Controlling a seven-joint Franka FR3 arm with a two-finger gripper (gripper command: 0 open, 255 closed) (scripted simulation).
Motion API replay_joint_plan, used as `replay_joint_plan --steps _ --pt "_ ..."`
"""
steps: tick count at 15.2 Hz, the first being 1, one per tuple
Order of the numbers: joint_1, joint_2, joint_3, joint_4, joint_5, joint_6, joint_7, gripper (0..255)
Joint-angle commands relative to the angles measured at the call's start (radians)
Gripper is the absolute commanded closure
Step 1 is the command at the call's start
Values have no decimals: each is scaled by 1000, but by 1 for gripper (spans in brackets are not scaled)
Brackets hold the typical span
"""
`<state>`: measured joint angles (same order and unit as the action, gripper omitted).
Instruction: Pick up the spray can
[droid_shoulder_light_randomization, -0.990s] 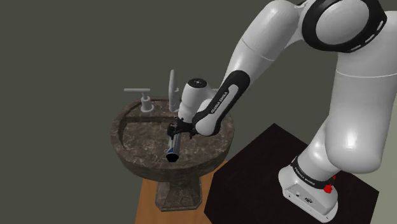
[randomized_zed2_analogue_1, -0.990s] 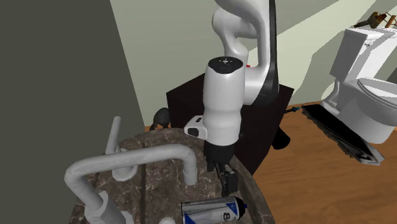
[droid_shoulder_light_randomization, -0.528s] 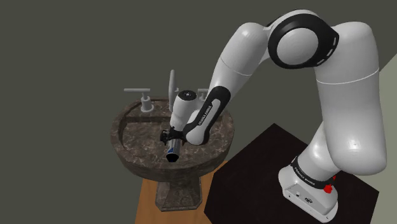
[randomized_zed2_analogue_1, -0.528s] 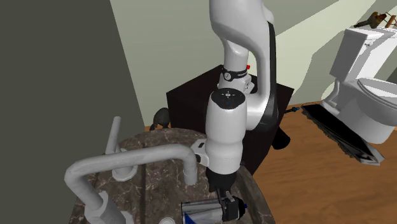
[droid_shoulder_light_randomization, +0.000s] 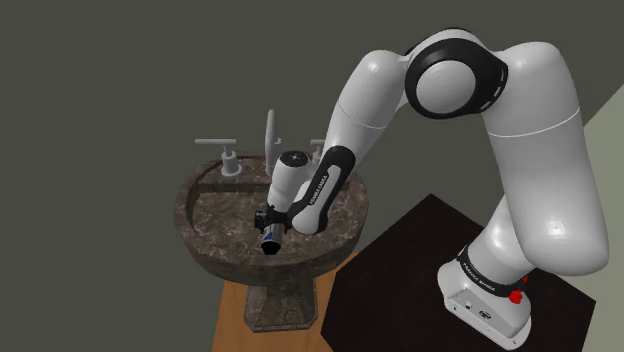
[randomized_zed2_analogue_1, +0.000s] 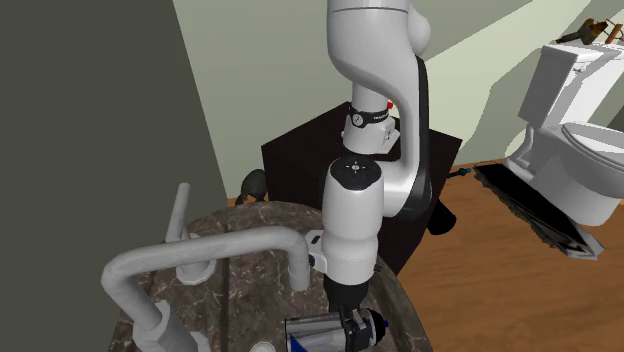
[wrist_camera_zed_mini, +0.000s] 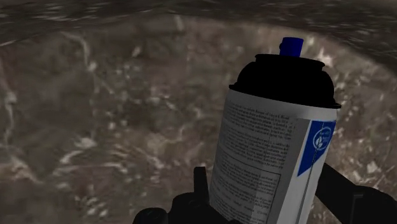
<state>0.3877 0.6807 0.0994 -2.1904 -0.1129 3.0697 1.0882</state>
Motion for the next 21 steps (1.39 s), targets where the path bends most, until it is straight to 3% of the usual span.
replay_joint_plan --steps 1,8,21 --pt "1 2 0 1 0 1 0 255" --pt "-1 2 0 0 0 1 -1 255" --pt "-42 -180 47 -65 19 -117 -13 255"
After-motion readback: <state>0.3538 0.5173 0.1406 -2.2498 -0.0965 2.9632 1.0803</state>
